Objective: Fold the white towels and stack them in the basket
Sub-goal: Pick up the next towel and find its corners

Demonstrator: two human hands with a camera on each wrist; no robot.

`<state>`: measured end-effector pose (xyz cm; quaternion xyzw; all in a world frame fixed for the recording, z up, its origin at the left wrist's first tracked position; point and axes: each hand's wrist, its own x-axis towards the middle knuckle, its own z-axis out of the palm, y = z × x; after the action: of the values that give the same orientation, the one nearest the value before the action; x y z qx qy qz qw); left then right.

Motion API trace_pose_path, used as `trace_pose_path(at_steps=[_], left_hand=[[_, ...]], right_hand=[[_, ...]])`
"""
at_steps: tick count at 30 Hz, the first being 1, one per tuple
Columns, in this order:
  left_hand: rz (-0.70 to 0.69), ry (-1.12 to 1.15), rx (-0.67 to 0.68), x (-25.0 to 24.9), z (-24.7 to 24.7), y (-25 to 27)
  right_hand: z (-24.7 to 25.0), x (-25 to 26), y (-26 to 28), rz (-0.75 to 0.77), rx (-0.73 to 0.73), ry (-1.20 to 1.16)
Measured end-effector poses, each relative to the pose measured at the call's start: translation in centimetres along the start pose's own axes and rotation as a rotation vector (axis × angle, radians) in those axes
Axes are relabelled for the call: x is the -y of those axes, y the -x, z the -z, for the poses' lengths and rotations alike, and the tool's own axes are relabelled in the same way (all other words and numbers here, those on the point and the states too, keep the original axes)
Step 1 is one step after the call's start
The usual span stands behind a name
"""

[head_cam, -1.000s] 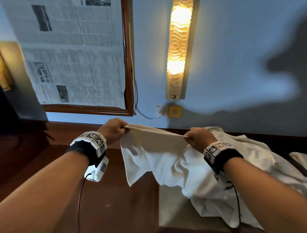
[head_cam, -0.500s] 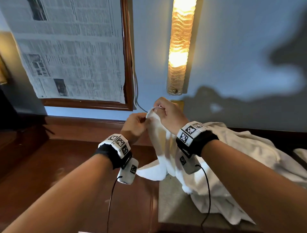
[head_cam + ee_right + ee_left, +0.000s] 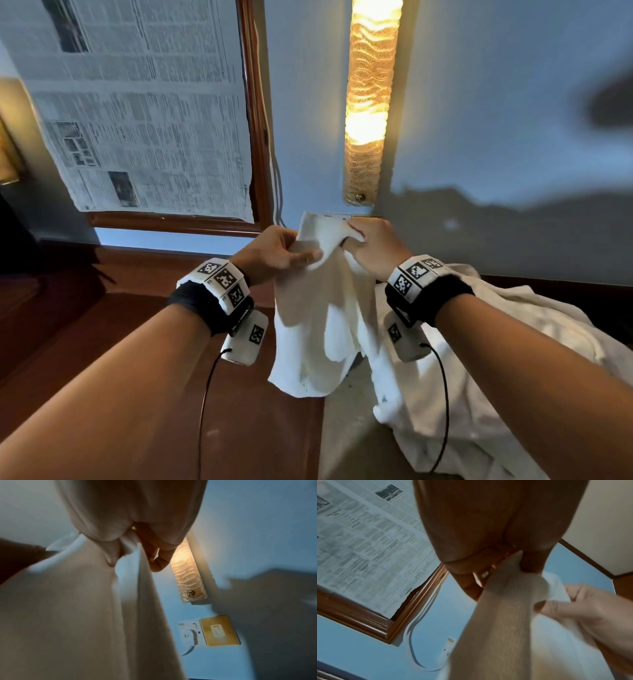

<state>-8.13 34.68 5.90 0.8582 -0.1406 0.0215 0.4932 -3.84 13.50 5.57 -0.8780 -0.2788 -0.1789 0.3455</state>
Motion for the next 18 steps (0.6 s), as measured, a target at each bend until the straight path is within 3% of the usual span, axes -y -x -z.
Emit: trace_pose_path(at_steps=[2, 4, 7, 10, 15, 18], left_hand=[[0.006, 0.029, -0.056, -0.3, -0.1, -0.4], [-0.079, 0.076, -0.217, -1.3, 0.1, -0.8], [-0.223, 0.11, -0.329, -3.0, 0.9, -1.1], [-0.254, 0.082, -0.333, -3.0, 2.3, -1.6], [-0.217, 0.11, -0.313, -1.4, 4.8, -0.9], [-0.181, 0.098, -0.097, -0.7, 5.8, -0.1]], right_hand=[[0.3, 0.3, -0.7, 0.01, -0.028, 0.008], [0.4, -0.4, -0.7, -0.047, -0.012, 0.031], [-0.1, -2.0, 1.2, -0.145, 0.165, 0.139], [-0.7, -5.3, 3.7, -0.184, 0.213, 0.236], [1.5, -9.8, 6.8, -0.524, 0.314, 0.42], [2.3, -7.7, 5.9, -0.613, 0.161, 0.466]])
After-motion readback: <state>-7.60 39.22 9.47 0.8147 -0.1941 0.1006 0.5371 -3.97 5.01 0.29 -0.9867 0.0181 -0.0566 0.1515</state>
